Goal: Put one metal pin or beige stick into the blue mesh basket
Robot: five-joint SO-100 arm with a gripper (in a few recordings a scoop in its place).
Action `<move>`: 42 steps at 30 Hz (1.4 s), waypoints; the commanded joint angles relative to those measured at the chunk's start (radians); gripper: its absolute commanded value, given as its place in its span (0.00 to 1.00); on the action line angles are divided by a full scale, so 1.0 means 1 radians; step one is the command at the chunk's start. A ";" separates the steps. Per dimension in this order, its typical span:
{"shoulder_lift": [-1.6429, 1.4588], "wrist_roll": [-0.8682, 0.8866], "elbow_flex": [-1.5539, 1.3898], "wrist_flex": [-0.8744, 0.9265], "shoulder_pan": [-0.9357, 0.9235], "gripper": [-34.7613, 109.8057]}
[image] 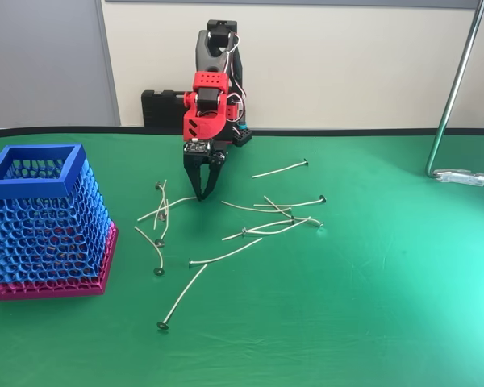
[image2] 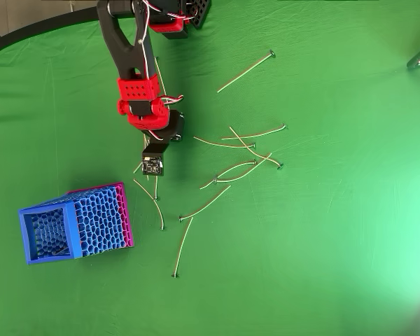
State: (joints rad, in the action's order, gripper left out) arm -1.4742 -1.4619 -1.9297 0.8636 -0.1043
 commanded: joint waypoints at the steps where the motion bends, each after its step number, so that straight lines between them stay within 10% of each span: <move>1: -0.023 0.063 0.109 0.098 0.026 0.24; 42: -0.187 0.057 0.902 0.351 -0.121 0.24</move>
State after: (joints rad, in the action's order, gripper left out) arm -1.6659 -1.3898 -1.1014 1.2118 -0.1948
